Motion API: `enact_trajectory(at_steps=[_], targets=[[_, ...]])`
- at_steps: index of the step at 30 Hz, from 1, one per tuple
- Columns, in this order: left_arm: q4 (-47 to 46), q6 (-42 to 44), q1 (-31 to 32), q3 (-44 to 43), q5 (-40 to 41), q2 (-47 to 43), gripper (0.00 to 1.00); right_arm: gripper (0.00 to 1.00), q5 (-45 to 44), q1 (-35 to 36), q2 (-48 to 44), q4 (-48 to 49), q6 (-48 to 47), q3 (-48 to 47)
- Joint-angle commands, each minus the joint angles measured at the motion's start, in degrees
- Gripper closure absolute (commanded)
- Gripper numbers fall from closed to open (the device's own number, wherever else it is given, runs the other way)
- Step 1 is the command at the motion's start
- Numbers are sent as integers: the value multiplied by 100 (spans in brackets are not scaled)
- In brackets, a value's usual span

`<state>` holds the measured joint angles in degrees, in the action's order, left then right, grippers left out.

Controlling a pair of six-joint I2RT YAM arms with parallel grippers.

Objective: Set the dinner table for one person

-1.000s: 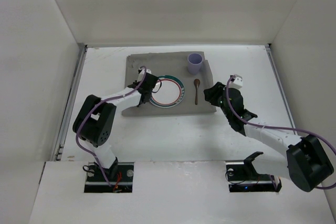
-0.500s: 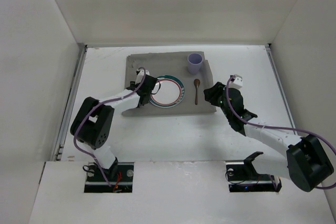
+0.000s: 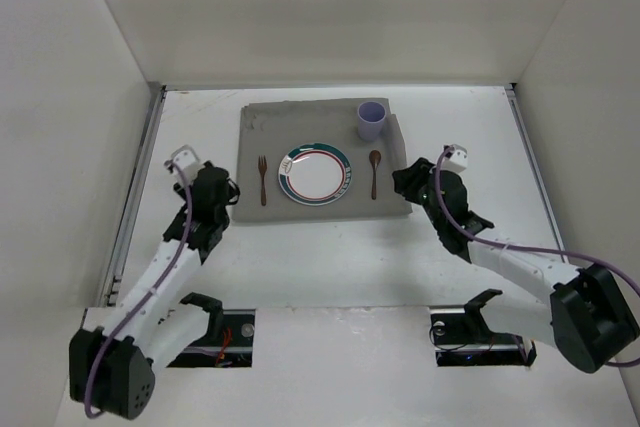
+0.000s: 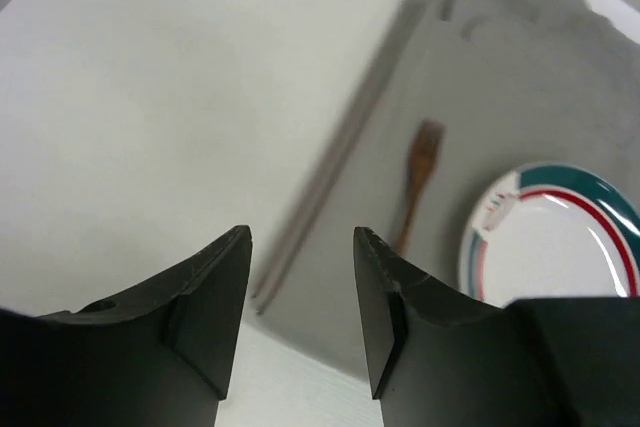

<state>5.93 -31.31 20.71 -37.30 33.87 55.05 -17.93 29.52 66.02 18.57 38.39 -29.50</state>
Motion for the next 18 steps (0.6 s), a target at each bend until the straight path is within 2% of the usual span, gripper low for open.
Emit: enact_trajectory(at_steps=[1,5,8,13,18], targets=[[566,-1078,-667,617,-187,-686,57,51,-342,-117,-378,428,142,163],[707,-1386,-1537,1294,-643,-1522,55,62,-561,-205,-905,621,256,470],[751,-1518,-1934,1471,-978,-1629,54,63,-825,-302,-1204,771,396,716],[681,-1580,-2076,1515,-1146,-1287,52,51,-993,-451,-1478,780,494,884],[515,-1589,-2102,1567,-1163,-1233,51,44,-966,-504,-1416,780,617,902]])
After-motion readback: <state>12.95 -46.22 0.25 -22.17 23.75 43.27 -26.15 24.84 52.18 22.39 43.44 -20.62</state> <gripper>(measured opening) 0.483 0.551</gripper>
